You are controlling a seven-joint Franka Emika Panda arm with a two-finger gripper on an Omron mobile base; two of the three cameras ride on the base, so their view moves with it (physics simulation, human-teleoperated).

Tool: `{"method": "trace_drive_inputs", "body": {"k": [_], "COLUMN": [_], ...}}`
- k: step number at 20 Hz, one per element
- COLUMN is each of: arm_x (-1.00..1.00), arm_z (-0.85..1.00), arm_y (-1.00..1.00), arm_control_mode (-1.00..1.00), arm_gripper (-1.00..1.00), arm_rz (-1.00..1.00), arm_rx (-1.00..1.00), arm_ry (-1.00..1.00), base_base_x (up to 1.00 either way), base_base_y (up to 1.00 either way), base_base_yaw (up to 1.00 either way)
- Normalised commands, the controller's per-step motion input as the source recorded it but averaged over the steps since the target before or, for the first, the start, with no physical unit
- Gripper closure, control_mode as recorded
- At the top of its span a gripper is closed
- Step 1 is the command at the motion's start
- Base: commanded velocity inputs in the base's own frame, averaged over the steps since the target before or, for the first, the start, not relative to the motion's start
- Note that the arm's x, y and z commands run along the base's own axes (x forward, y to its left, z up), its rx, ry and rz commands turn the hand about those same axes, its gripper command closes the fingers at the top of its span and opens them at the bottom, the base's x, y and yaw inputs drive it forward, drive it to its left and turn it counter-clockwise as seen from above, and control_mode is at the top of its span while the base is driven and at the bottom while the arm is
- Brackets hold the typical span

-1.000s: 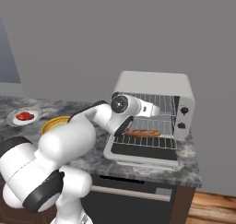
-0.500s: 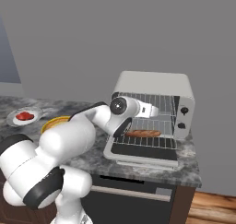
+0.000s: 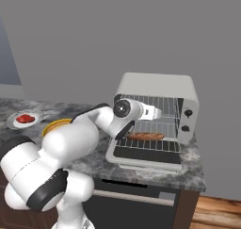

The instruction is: Open the toaster oven door. Place the baguette on the bottom rack in the toaster oven and place the steak on the top rack.

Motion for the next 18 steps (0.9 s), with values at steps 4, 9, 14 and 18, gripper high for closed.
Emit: {"method": "trace_drive_inputs", "body": {"k": [4, 9, 14, 18], "arm_x": [0.1, 0.04, 0.04, 0.07], "arm_z": [-0.15, -0.24, -0.06, 0.0], "arm_y": [0.0, 0.0, 0.0, 0.0], "arm_control_mode": [-1.0, -1.0, -1.0, -1.0], "arm_gripper": [-1.0, -1.0, -1.0, -1.0], "arm_rz": [0.03, 0.03, 0.01, 0.01], "arm_rx": [0.0, 0.0, 0.0, 0.0], "arm_ry": [0.0, 0.0, -0.02, -0.04], "base_base_x": [0.0, 0.0, 0.0, 0.0], "base_base_y": [0.0, 0.0, 0.0, 0.0], "base_base_yaw": [0.0, 0.0, 0.0, 0.0]}}
